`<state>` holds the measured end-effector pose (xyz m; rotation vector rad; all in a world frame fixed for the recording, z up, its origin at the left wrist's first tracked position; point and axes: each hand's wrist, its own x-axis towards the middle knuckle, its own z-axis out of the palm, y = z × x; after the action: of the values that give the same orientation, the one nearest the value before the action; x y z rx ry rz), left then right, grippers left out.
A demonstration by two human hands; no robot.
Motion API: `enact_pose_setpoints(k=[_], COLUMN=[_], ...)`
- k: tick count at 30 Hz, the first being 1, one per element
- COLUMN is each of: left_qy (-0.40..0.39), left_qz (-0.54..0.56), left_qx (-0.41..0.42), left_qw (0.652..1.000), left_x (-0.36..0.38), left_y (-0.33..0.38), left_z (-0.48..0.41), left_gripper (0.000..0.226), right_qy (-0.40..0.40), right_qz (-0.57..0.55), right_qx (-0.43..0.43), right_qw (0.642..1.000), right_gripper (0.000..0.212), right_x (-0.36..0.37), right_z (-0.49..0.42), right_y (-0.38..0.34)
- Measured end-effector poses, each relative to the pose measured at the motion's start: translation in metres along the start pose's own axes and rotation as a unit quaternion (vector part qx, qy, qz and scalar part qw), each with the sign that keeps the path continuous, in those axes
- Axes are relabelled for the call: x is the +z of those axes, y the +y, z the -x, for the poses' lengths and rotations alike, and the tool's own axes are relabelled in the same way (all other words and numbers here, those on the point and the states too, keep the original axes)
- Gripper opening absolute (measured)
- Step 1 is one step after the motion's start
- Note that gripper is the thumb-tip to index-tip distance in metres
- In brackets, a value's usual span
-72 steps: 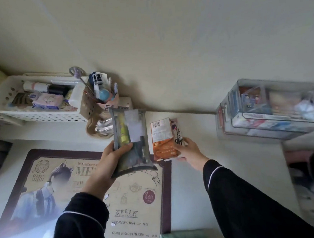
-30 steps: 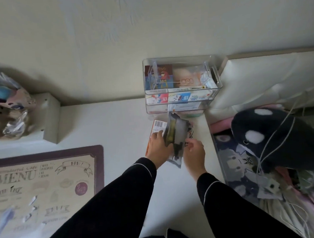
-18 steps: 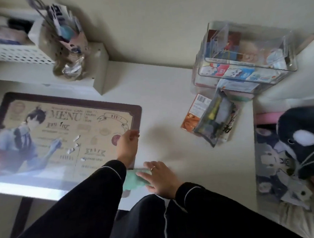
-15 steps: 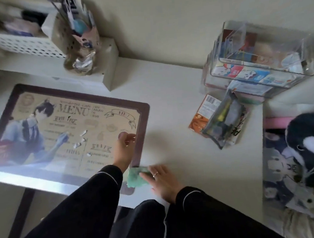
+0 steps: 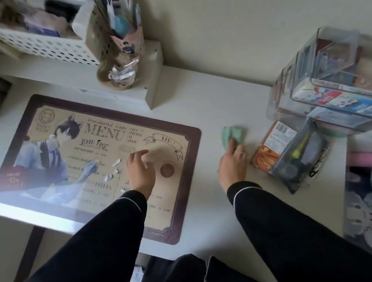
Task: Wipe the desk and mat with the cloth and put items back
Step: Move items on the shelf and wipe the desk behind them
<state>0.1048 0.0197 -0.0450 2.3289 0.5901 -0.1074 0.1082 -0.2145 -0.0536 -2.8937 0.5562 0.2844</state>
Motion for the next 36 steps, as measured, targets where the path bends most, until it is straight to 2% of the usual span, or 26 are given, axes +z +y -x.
enact_pose_setpoints(k=[2, 4, 5, 6, 7, 8, 10, 11, 13, 14, 15, 16, 17, 19, 21, 22, 23, 24, 26, 28, 30, 31, 33, 35, 36], left_qy=[0.017, 0.026, 0.031, 0.034, 0.036, 0.037, 0.043, 0.047, 0.057, 0.067, 0.075, 0.078, 0.079, 0.082, 0.079, 0.078, 0.077, 0.075, 0.072, 0.074, 0.080, 0.080, 0.083, 0.092, 0.098], left_qz=[-0.022, -0.054, -0.070, -0.078, -0.078, -0.079, -0.107, -0.127, -0.157, -0.166, -0.172, -0.173, -0.172, -0.171, -0.173, -0.172, -0.169, -0.167, -0.170, -0.169, -0.171, -0.172, -0.167, -0.165, -0.166], left_qx=[0.004, -0.005, -0.018, -0.037, -0.060, -0.081, -0.099, -0.103, -0.102, -0.096, -0.092, -0.091, -0.094, -0.095, -0.092, -0.093, -0.096, -0.098, -0.097, -0.097, -0.096, -0.095, -0.091, -0.088, -0.087], left_qw=[1.000, 0.998, 0.997, 0.996, 0.994, 0.993, 0.988, 0.985, 0.981, 0.979, 0.978, 0.978, 0.977, 0.977, 0.977, 0.978, 0.978, 0.978, 0.978, 0.978, 0.977, 0.977, 0.978, 0.978, 0.977], left_x=[0.004, 0.011, 0.014, 0.017, 0.020, 0.024, 0.032, 0.035, 0.041, 0.044, 0.046, 0.047, 0.047, 0.047, 0.047, 0.046, 0.046, 0.045, 0.043, 0.043, 0.042, 0.042, 0.044, 0.045, 0.046], left_y=[0.001, 0.003, 0.004, 0.005, 0.007, 0.008, 0.007, 0.005, 0.005, 0.005, 0.004, 0.004, 0.003, 0.001, 0.001, 0.002, 0.004, 0.005, 0.008, 0.009, 0.009, 0.008, 0.007, 0.005, 0.005], left_z=[-0.017, -0.040, -0.049, -0.058, -0.070, -0.080, -0.096, -0.102, -0.105, -0.104, -0.104, -0.104, -0.105, -0.105, -0.105, -0.105, -0.104, -0.103, -0.102, -0.102, -0.102, -0.102, -0.102, -0.103, -0.103], left_gripper=[0.043, 0.049, 0.052, 0.056, 0.059, 0.063, 0.068, 0.070, 0.071, 0.071, 0.072, 0.073, 0.074, 0.075, 0.072, 0.071, 0.071, 0.070, 0.070, 0.070, 0.070, 0.070, 0.070, 0.069, 0.068], right_qy=[0.009, 0.009, 0.006, 0.014, 0.029, 0.046, 0.047, 0.050, 0.076, 0.083, 0.081, 0.079, 0.080, 0.059, 0.042, 0.034, 0.024, 0.029, 0.077, 0.090, 0.065, 0.052, 0.014, -0.041, -0.054], right_qz=[0.004, 0.040, 0.058, 0.076, 0.083, 0.079, 0.043, 0.036, 0.004, -0.014, -0.033, -0.045, -0.049, -0.036, 0.008, 0.020, 0.035, 0.050, 0.052, 0.037, -0.003, -0.010, 0.006, 0.049, 0.073], right_qx=[-0.164, -0.384, -0.466, -0.502, -0.487, -0.420, -0.183, -0.056, 0.139, 0.194, 0.211, 0.190, 0.126, -0.084, -0.278, -0.309, -0.282, -0.215, -0.024, 0.129, 0.150, 0.105, -0.105, -0.331, -0.387], right_qw=[0.986, 0.922, 0.883, 0.861, 0.869, 0.903, 0.981, 0.997, 0.987, 0.977, 0.974, 0.978, 0.988, 0.994, 0.960, 0.950, 0.958, 0.975, 0.995, 0.987, 0.987, 0.993, 0.994, 0.942, 0.917], right_gripper=[0.054, 0.057, 0.060, 0.062, 0.062, 0.062, 0.061, 0.060, 0.059, 0.059, 0.059, 0.058, 0.058, 0.057, 0.058, 0.058, 0.059, 0.060, 0.058, 0.058, 0.060, 0.061, 0.063, 0.070, 0.074], right_x=[0.010, 0.022, 0.022, 0.019, 0.016, 0.012, 0.002, -0.003, -0.009, -0.008, -0.006, -0.002, 0.004, 0.015, 0.020, 0.015, 0.009, 0.005, -0.010, -0.018, -0.014, -0.009, 0.003, 0.008, 0.003], right_z=[0.019, 0.030, 0.024, 0.008, -0.012, -0.034, -0.077, -0.097, -0.122, -0.126, -0.125, -0.121, -0.112, -0.087, -0.087, -0.099, -0.113, -0.129, -0.160, -0.177, -0.173, -0.164, -0.137, -0.128, -0.137], right_y=[-0.027, -0.034, -0.030, -0.026, -0.023, -0.019, -0.010, -0.004, 0.001, -0.004, -0.016, -0.031, -0.046, -0.067, -0.056, -0.044, -0.030, -0.015, 0.009, 0.009, -0.017, -0.034, -0.061, -0.061, -0.052])
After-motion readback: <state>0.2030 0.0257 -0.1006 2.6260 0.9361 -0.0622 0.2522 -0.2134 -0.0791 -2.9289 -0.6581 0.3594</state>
